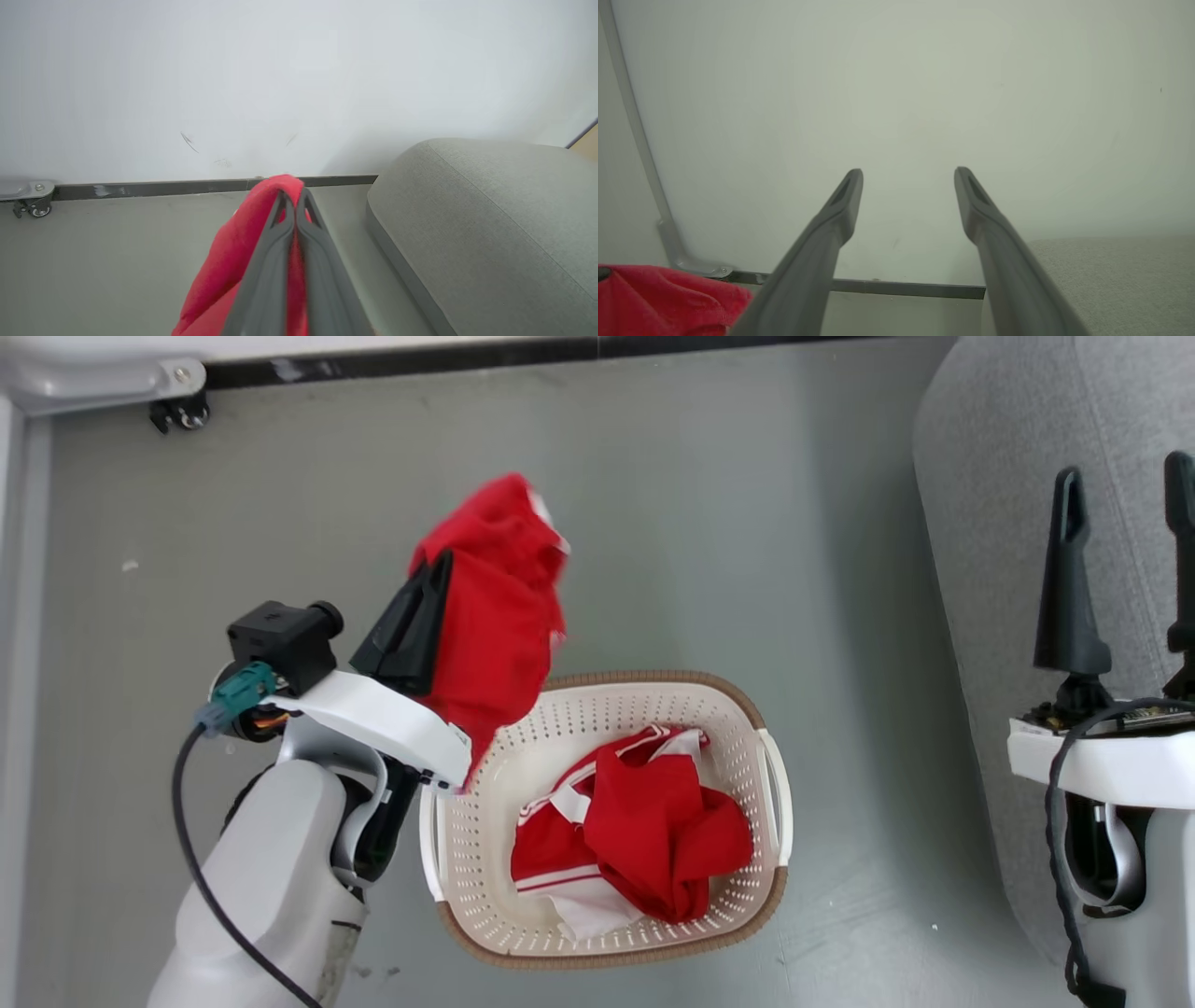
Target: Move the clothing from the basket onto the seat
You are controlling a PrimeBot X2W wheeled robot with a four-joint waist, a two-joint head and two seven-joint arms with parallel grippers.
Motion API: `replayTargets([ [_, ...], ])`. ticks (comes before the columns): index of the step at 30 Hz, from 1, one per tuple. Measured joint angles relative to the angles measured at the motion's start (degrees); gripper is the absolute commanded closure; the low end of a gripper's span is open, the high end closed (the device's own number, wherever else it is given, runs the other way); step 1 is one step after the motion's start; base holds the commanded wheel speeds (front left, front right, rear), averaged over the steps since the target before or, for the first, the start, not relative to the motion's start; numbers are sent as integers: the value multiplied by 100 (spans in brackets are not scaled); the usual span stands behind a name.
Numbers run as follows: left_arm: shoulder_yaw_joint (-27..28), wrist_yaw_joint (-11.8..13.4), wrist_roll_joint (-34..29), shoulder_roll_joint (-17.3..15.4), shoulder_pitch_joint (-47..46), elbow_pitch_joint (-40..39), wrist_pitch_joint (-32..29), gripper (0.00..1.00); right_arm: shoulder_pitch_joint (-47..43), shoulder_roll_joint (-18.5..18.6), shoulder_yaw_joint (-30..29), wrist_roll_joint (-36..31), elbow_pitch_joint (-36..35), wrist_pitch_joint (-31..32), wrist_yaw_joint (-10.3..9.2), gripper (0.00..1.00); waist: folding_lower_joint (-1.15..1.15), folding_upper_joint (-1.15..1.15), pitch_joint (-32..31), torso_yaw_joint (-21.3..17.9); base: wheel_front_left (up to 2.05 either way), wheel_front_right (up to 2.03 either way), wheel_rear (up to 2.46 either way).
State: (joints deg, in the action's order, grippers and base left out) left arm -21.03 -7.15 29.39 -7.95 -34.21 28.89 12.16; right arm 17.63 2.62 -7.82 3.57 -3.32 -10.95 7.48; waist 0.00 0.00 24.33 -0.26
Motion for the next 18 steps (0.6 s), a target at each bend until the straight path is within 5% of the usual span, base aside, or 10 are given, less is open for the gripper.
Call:
replayTargets([
  [18,109,0,222,-235,134,-783,-183,100,-311,1,147,107,219,87,0,0,0,0,-748,142,0,0,0],
])
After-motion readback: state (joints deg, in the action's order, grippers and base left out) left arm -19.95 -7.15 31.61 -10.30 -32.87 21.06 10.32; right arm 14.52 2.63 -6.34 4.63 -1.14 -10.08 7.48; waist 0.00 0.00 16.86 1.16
